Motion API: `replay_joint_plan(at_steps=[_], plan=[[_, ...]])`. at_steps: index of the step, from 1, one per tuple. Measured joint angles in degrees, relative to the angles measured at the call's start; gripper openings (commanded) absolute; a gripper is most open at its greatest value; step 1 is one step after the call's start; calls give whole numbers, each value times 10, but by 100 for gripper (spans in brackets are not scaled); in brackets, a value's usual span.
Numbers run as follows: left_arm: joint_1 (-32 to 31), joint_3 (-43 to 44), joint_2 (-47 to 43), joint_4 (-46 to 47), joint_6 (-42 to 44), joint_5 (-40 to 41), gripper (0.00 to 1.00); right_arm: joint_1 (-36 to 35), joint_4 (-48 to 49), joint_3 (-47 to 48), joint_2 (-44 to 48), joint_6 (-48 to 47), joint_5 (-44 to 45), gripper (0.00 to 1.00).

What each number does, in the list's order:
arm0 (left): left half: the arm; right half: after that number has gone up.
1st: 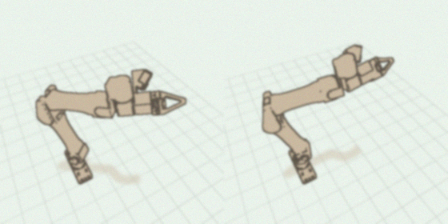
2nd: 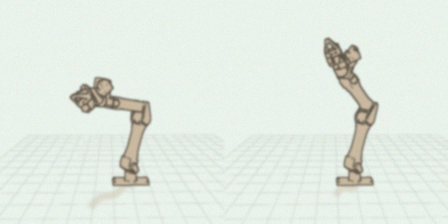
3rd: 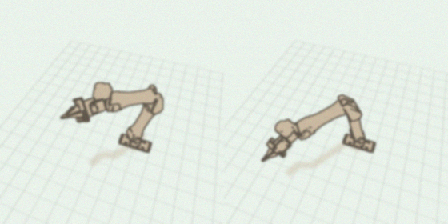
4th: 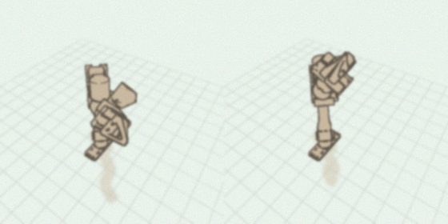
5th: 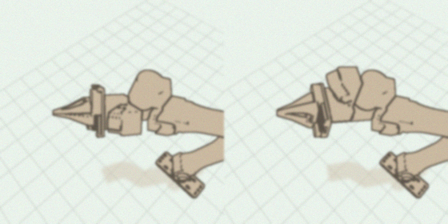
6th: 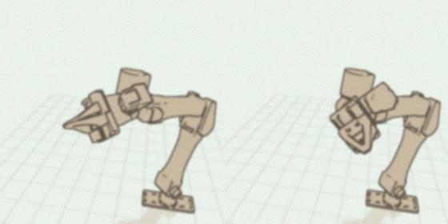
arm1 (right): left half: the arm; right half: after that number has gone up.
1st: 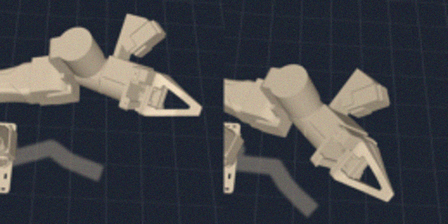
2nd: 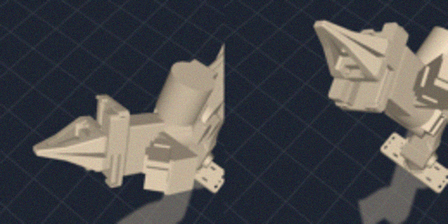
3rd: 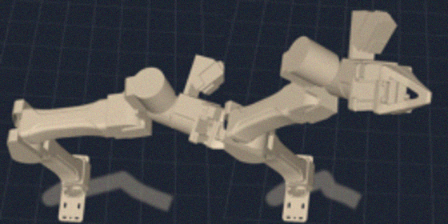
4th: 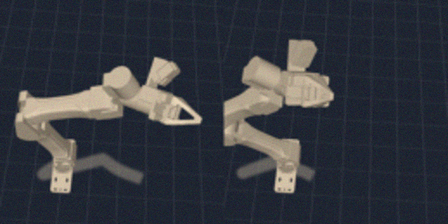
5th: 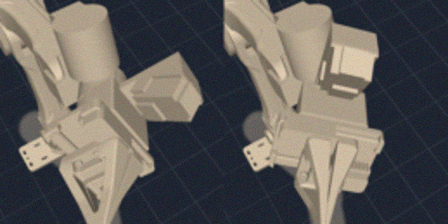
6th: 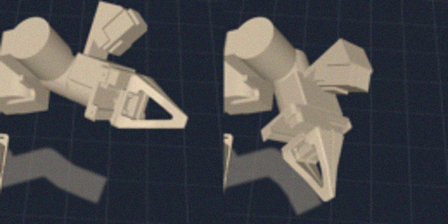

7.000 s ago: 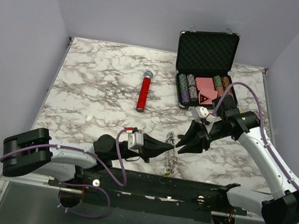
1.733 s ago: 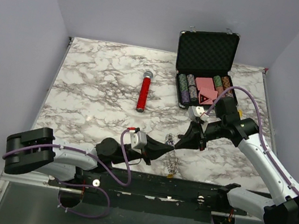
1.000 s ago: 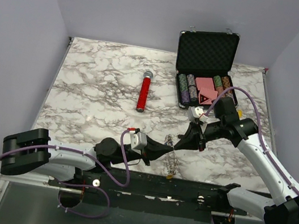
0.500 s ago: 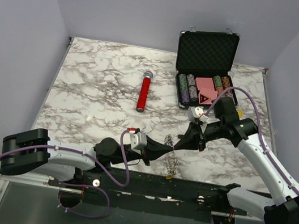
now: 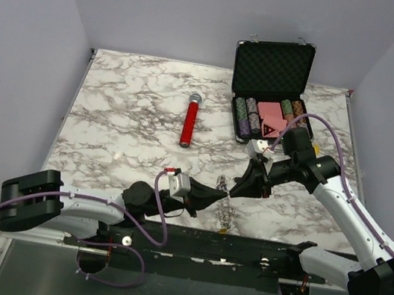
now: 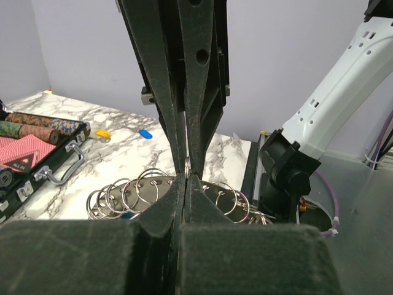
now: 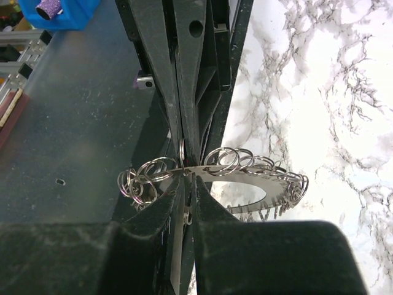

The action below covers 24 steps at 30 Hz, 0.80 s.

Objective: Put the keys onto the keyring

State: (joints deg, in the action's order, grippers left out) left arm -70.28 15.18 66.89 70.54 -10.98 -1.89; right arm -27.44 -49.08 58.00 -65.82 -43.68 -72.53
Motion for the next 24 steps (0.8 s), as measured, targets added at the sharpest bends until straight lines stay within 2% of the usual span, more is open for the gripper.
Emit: replay_joint_plan(at_steps=[2,5,11,12,15,17,24], plan=[[0,0,-3,4,0,0,0,0,0,0,0,3,0,21],[0,-1,-6,9,0,1,0,0,2,0,0,10,-4,32],[0,-11,-18,14,0,2,0,11,5,0,9,22,-17,38],[-1,-12,-20,14,0,3,0,14,5,0,11,23,-18,42],[-1,-16,-24,14,0,11,0,21,6,0,15,24,-22,43],[-1,-18,-27,14,0,14,0,24,6,0,16,26,-24,50],[-2,-21,-35,14,0,21,0,28,6,0,16,22,-35,59]])
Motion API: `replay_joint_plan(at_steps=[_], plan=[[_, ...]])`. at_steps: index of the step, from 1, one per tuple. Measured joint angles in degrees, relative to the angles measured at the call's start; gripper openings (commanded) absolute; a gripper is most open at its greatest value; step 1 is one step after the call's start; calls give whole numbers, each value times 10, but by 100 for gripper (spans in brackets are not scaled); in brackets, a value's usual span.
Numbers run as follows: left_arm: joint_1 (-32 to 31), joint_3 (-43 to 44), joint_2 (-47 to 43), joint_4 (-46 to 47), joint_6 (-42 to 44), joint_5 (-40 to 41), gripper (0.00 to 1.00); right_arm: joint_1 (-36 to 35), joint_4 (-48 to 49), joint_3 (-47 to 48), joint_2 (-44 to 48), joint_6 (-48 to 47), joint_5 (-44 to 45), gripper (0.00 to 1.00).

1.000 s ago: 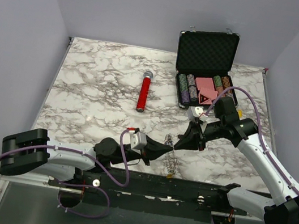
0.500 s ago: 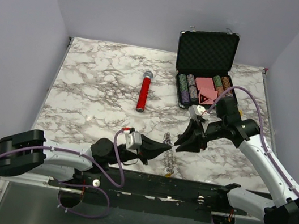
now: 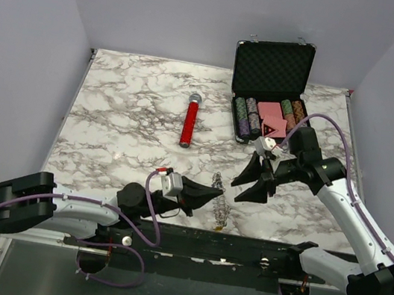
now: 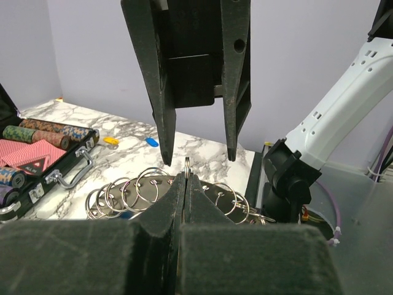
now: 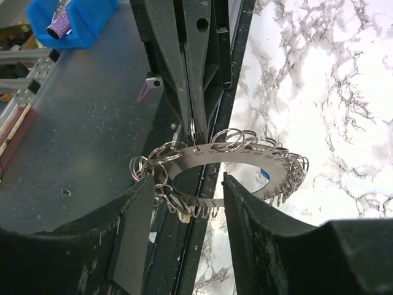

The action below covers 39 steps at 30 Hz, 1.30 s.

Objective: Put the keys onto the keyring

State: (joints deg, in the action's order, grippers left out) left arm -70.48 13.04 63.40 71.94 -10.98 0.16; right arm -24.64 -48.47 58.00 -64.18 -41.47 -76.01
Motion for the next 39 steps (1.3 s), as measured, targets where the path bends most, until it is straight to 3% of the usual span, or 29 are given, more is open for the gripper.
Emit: replay_joint_plan(at_steps=[11,39], plan=[[0,-4,-6,9,0,8,0,0,-1,-12,0,-30,-13,72],[0,-15,-10,13,-2,18,0,0,-39,-12,-8,-111,-16,74]])
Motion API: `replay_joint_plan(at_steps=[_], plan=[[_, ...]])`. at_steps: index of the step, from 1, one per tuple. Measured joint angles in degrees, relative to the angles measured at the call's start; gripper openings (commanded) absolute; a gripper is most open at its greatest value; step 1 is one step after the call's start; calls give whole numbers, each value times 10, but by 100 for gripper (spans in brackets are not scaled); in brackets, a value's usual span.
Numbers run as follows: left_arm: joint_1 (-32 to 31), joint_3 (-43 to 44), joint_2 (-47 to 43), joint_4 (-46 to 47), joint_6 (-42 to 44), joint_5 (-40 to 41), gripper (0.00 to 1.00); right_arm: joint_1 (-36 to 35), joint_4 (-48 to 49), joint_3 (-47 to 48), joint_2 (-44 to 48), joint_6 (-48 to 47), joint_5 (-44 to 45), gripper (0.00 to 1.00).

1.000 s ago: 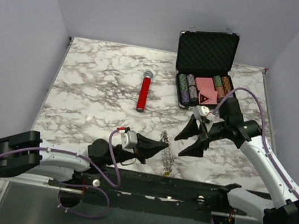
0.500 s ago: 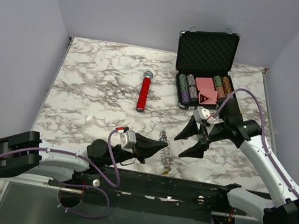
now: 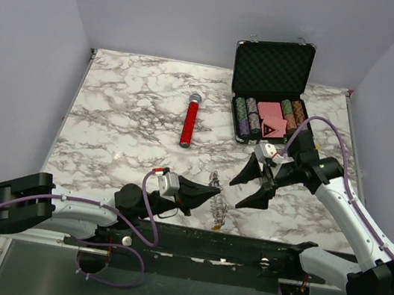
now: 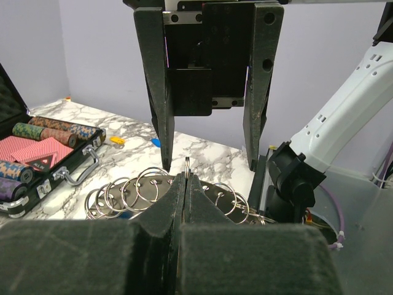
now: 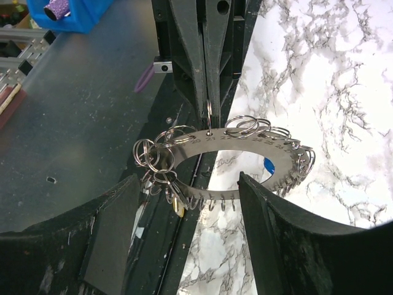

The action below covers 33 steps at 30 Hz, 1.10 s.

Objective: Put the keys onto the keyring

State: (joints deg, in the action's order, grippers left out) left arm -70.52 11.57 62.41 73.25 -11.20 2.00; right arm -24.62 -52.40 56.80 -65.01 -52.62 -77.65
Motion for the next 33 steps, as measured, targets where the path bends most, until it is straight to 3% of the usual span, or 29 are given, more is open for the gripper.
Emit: replay_joint_plan(at_steps=[33], plan=[[0,0,0,0,0,2,0,0,-2,0,-6,-10,0,74]])
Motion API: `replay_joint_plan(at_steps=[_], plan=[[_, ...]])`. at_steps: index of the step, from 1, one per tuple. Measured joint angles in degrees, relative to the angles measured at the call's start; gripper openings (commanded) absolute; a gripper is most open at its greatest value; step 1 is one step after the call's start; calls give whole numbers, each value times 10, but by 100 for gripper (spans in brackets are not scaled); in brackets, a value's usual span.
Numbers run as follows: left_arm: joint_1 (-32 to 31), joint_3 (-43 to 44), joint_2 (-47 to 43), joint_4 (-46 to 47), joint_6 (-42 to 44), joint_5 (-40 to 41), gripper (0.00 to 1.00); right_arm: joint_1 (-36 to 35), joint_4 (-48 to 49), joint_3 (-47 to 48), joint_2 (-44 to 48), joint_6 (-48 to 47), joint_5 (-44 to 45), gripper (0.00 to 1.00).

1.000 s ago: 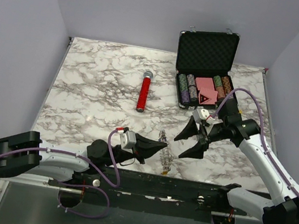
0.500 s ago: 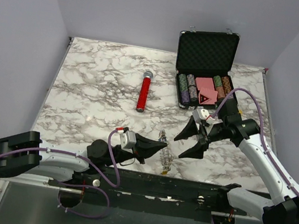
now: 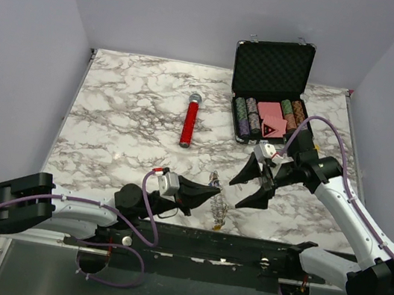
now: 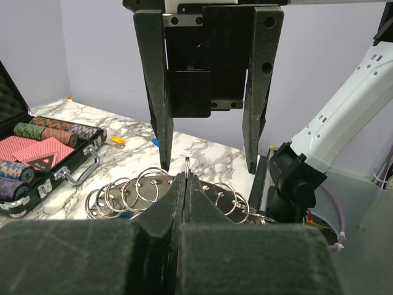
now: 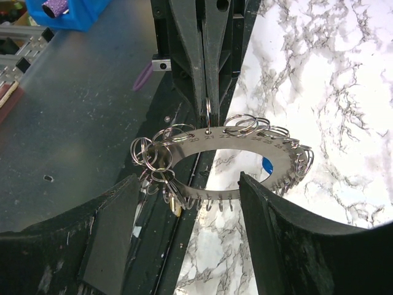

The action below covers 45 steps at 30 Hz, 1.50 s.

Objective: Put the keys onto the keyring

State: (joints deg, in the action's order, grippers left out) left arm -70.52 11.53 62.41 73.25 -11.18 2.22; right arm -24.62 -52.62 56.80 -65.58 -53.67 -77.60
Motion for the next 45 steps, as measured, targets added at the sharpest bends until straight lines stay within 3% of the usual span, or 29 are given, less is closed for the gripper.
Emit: replay_joint_plan(at_steps=[18,29,45], plan=[[0,0,5,0,0,2,0,0,-42,14,-21,-56,14,71],[0,0,18,1,3,2,0,-5,-43,25,-33,-54,14,51],[0,18,42,4,4,2,0,-23,-9,33,-46,4,8,43]])
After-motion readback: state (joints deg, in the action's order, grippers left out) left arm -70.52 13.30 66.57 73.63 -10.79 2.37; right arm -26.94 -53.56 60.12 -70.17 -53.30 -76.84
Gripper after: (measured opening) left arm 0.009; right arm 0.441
